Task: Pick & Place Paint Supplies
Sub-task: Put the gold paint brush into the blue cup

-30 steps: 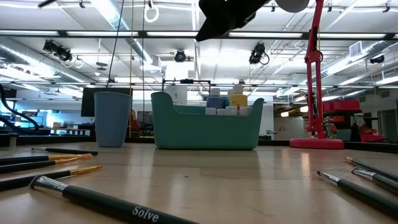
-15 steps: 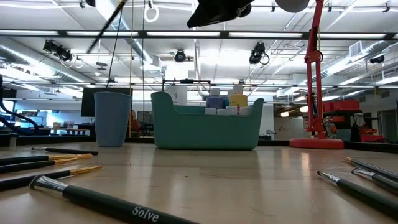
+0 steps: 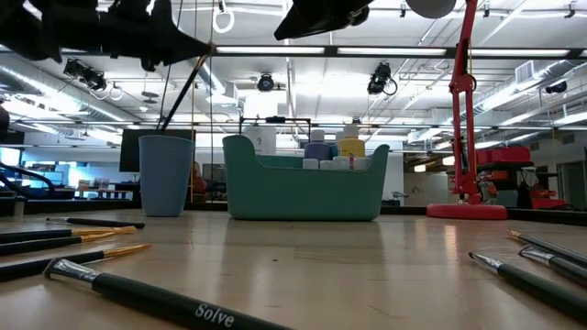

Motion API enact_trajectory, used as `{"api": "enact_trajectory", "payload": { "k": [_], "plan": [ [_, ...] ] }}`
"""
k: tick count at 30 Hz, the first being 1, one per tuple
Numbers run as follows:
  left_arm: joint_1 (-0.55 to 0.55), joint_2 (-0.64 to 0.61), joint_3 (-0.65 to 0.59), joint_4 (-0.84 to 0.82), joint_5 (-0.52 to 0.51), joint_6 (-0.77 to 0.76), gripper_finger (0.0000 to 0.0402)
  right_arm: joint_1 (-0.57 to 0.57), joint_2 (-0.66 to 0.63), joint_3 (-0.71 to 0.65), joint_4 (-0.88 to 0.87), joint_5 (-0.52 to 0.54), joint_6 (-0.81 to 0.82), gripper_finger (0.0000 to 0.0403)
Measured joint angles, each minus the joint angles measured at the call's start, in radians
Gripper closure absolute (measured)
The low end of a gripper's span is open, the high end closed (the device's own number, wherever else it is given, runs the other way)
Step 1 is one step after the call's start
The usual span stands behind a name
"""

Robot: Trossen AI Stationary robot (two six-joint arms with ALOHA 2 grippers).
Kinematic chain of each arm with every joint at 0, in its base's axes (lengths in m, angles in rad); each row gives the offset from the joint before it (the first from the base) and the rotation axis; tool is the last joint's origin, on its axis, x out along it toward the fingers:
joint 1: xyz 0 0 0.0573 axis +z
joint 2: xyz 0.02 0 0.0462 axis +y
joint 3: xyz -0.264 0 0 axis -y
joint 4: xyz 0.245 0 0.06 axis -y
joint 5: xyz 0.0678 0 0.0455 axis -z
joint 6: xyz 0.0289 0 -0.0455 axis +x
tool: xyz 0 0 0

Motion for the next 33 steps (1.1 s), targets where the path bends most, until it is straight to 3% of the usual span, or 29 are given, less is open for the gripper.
{"api": "enact_trajectory", "payload": {
  "k": [4, 11, 33],
  "plan": [
    [0.078, 0.016, -0.056, 0.03, 0.066, -0.049, 0.0387, -0.003, 0.0, 0.0, 0.003, -0.064, 0.002, 0.0211],
    [0.131, 0.069, -0.146, 0.015, 0.07, -0.154, 0.0378, -0.004, 0.0, 0.0, 0.005, -0.165, 0.003, 0.0211],
    [0.131, 0.205, -0.172, 0.021, 0.058, -0.243, 0.0369, -0.004, 0.0, 0.0, 0.01, -0.164, 0.003, 0.0211]
  ]
}}
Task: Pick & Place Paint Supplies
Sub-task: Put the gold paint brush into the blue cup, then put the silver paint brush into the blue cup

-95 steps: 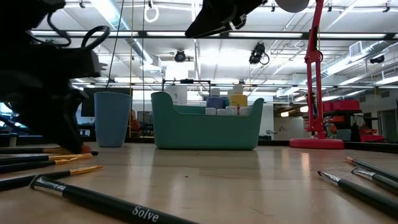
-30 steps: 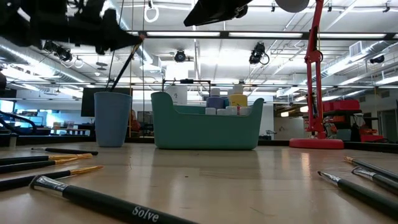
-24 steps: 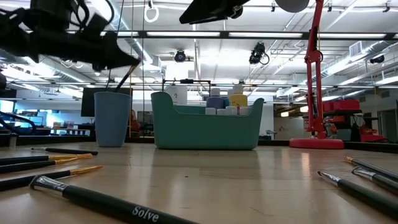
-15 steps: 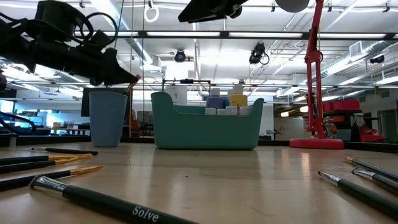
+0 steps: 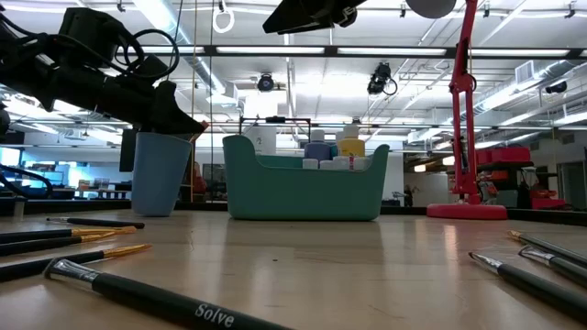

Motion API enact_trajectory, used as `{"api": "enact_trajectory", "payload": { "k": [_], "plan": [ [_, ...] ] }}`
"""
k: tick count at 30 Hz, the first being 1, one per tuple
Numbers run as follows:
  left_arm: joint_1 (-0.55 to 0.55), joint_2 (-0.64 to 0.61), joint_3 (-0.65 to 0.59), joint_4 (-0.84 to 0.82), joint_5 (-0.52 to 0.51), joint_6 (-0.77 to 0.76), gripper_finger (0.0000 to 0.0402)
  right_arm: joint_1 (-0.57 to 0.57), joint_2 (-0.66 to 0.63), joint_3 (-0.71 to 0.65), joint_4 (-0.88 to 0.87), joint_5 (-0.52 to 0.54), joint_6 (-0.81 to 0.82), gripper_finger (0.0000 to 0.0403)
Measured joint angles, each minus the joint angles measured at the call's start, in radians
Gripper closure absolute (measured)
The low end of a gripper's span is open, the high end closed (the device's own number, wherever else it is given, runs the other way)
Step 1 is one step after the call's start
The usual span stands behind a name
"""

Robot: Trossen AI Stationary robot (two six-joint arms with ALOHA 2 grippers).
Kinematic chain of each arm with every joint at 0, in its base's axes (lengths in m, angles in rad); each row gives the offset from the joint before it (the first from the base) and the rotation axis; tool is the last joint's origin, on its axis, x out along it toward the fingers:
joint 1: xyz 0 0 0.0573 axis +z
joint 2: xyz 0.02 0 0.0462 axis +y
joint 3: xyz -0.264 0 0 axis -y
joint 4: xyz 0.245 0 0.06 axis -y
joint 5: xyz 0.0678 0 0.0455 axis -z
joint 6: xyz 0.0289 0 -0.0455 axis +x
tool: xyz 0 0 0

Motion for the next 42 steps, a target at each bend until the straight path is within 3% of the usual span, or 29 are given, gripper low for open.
{"api": "enact_trajectory", "payload": {
  "k": [14, 25, 33, 42],
  "plan": [
    [-0.002, -0.044, 0.006, 0.062, -0.003, 0.088, 0.0274, 0.0, 0.0, 0.0, -0.001, 0.0, 0.0, 0.0211],
    [-0.132, -0.214, 0.157, 0.047, 0.002, 0.263, 0.0255, 0.0, 0.0, 0.0, -0.006, 0.001, 0.0, 0.0211],
    [-0.322, -0.259, 0.245, -0.305, 0.011, 0.179, 0.0255, 0.0, 0.0, 0.0, -0.051, -0.002, 0.069, 0.0211],
    [-0.517, -0.249, 0.247, -0.717, 0.138, -0.029, 0.0255, 0.0, 0.0, 0.0, -0.053, -0.051, 0.106, 0.0211]
  ]
}}
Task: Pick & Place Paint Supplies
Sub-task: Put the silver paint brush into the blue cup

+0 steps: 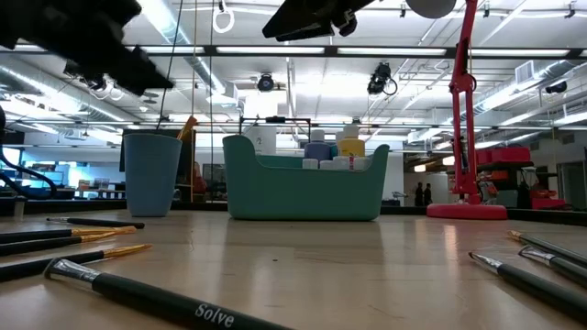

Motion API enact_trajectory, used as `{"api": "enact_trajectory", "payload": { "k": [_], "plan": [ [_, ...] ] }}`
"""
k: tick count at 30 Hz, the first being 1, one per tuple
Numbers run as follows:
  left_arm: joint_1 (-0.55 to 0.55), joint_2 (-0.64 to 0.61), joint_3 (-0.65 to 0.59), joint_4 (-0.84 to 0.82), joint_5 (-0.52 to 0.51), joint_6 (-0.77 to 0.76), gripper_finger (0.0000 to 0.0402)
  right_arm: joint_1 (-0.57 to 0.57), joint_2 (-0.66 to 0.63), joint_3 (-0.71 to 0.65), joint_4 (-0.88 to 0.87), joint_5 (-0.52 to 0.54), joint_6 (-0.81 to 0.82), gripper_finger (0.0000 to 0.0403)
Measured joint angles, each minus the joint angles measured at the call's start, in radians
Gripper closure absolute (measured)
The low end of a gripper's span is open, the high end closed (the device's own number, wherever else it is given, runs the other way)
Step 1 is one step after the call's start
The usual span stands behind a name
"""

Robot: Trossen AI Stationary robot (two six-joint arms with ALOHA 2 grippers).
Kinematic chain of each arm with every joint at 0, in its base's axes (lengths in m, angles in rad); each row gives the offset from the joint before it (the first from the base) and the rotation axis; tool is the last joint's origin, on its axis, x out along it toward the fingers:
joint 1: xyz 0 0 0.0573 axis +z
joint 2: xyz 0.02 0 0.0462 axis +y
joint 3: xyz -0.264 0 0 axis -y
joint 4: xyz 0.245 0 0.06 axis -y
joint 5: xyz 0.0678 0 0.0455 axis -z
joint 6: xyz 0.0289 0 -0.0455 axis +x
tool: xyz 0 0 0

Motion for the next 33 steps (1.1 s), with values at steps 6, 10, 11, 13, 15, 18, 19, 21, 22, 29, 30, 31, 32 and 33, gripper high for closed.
{"api": "enact_trajectory", "payload": {
  "k": [6, 10, 11, 13, 15, 18, 19, 21, 22, 29, 30, 31, 32, 33],
  "plan": [
    [-0.079, 0.007, 0.0, -0.315, -0.016, -0.171, 0.0255, 0.0, 0.0, 0.0, 0.0, -0.012, 0.001, 0.0211],
    [-0.107, 0.039, 0.0, -0.49, 0.005, -0.306, 0.0255, 0.0, 0.0, 0.0, 0.001, -0.012, 0.001, 0.0211],
    [-0.113, 0.052, -0.001, -0.517, 0.017, -0.338, 0.0255, 0.0, 0.0, 0.0, 0.001, -0.012, 0.001, 0.0211],
    [-0.122, 0.081, -0.017, -0.528, 0.048, -0.388, 0.0255, 0.0, 0.0, 0.0, 0.002, -0.012, 0.001, 0.0211],
    [-0.13, 0.111, -0.043, -0.521, 0.074, -0.412, 0.0255, 0.0, 0.0, 0.0, 0.002, -0.012, 0.001, 0.0211],
    [-0.132, 0.17, -0.066, -0.521, 0.044, -0.414, 0.0255, 0.0, 0.0, 0.0, 0.002, -0.012, 0.001, 0.0211],
    [-0.131, 0.188, -0.067, -0.526, 0.018, -0.414, 0.0255, 0.0, 0.0, 0.0, 0.002, -0.012, 0.001, 0.0211],
    [-0.131, 0.219, -0.067, -0.512, -0.012, -0.413, 0.0255, 0.0, 0.0, 0.0, 0.002, -0.012, 0.0, 0.0211],
    [-0.131, 0.231, -0.067, -0.502, -0.01, -0.409, 0.0255, 0.0, 0.0, 0.0, 0.002, -0.012, 0.0, 0.0211],
    [-0.131, 0.31, -0.061, -0.44, 0.03, -0.408, 0.0256, 0.0, 0.0, 0.0, 0.002, -0.012, 0.0, 0.0211],
    [-0.131, 0.319, -0.061, -0.437, 0.028, -0.4, 0.0256, 0.0, 0.0, 0.0, 0.002, -0.011, 0.0, 0.0211],
    [-0.131, 0.326, -0.061, -0.432, 0.027, -0.389, 0.0256, 0.0, 0.0, 0.0, 0.002, -0.012, 0.0, 0.0211],
    [-0.131, 0.331, -0.061, -0.424, 0.027, -0.379, 0.0256, 0.0, 0.0, 0.0, 0.002, -0.012, 0.0, 0.0211],
    [-0.131, 0.331, -0.062, -0.419, 0.028, -0.372, 0.0258, 0.0, 0.0, 0.0, 0.002, -0.011, 0.0, 0.0211]
  ]
}}
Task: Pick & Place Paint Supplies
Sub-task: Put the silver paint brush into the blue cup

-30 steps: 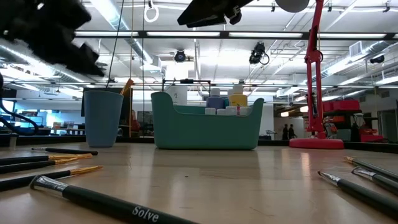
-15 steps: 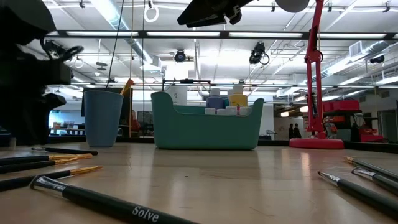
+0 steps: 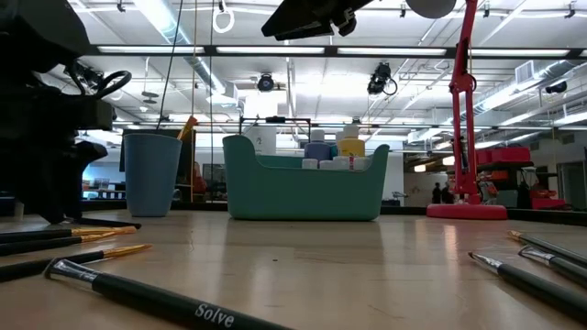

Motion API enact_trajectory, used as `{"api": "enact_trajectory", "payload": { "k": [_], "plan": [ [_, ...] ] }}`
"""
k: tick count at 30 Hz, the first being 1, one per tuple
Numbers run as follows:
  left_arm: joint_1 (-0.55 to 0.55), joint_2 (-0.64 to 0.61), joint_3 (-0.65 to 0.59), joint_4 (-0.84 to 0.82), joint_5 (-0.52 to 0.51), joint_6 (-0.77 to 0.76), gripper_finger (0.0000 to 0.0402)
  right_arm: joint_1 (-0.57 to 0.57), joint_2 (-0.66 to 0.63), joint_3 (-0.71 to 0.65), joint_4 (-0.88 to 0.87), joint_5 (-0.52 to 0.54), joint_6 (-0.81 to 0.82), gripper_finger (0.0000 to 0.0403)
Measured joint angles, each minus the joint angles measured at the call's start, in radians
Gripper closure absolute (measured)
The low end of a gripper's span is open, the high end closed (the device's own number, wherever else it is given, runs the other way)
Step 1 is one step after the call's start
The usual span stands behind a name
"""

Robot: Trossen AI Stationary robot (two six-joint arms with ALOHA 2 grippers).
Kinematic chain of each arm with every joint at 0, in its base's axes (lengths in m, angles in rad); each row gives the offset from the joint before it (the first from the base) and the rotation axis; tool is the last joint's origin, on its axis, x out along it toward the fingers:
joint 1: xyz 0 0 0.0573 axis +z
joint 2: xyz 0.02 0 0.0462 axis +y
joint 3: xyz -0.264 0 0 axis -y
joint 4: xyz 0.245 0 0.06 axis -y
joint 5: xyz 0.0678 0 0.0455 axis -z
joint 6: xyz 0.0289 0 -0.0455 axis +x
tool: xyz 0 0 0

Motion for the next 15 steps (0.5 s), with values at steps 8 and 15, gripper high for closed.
{"api": "enact_trajectory", "payload": {
  "k": [8, 15],
  "plan": [
    [0.0, 0.001, -0.001, 0.01, 0.065, 0.001, 0.0363, 0.0, 0.0, 0.0, -0.001, 0.0, 0.0, 0.0211],
    [0.0, -0.001, 0.004, 0.039, 0.073, 0.0, 0.0385, 0.0, 0.0, 0.0, -0.001, 0.0, 0.0, 0.0211]
  ]
}}
